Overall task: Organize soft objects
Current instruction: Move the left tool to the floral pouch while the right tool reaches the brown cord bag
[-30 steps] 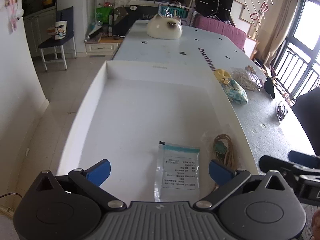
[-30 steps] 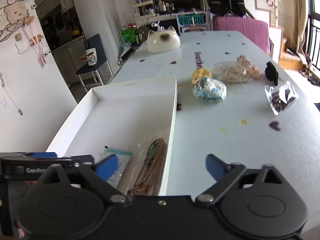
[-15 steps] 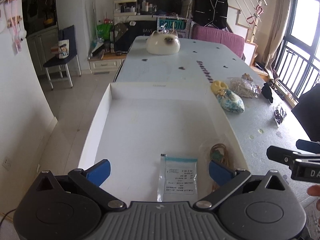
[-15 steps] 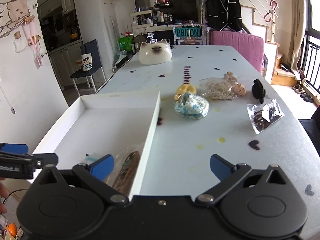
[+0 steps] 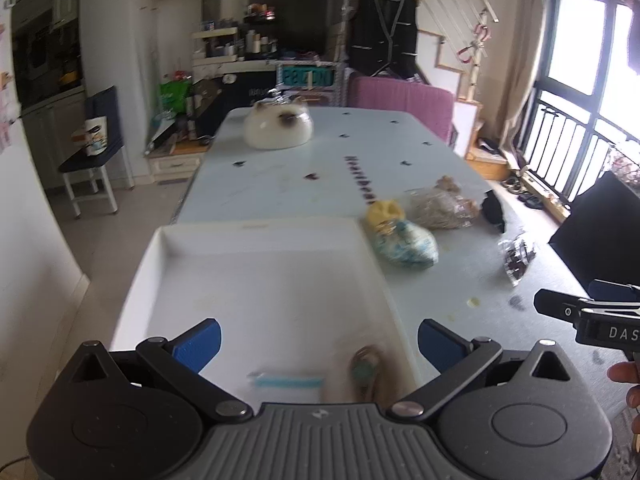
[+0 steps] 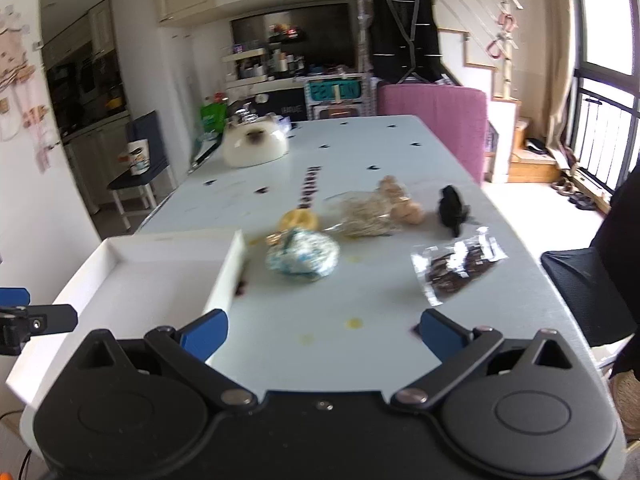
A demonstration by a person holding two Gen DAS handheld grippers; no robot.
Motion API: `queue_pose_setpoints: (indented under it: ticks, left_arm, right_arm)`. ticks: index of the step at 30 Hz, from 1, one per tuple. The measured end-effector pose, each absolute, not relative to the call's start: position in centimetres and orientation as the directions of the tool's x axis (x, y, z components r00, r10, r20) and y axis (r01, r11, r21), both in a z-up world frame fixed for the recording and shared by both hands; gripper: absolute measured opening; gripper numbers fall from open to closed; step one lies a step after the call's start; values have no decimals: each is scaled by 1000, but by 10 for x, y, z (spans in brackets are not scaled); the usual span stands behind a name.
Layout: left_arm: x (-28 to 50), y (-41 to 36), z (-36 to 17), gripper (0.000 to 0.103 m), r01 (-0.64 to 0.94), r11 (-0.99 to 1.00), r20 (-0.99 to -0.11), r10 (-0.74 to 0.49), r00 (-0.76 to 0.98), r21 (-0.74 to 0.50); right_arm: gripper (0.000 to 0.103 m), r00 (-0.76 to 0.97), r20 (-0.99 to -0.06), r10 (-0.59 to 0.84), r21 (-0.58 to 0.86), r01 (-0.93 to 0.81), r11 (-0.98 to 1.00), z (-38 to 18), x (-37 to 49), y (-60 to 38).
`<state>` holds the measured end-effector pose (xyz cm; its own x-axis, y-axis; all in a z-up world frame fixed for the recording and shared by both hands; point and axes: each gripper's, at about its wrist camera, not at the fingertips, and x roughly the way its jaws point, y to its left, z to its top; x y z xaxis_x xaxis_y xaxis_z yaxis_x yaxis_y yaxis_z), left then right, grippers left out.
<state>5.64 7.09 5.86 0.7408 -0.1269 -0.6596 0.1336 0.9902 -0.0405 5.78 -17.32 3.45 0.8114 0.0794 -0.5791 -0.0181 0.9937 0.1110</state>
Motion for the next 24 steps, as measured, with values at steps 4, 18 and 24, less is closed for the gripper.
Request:
queue_pose_setpoints:
  ticks: [4,18,24]
  left_arm:
    - [71,47,58,103,169,985,-650,-156,744,-42]
    - [131,-33,45,103,285,957,-615,-252,747,-46]
    - [154,-54,26,103,310,950,-609,-267,747,-37]
  right_arm:
    - [103,816,-576,44,124,35,992,35,65,-203]
    - [103,818,-566,-98,149,219,964,24,99,-290]
    - [103,797,-583,-156,196,325,925,9,129,-323]
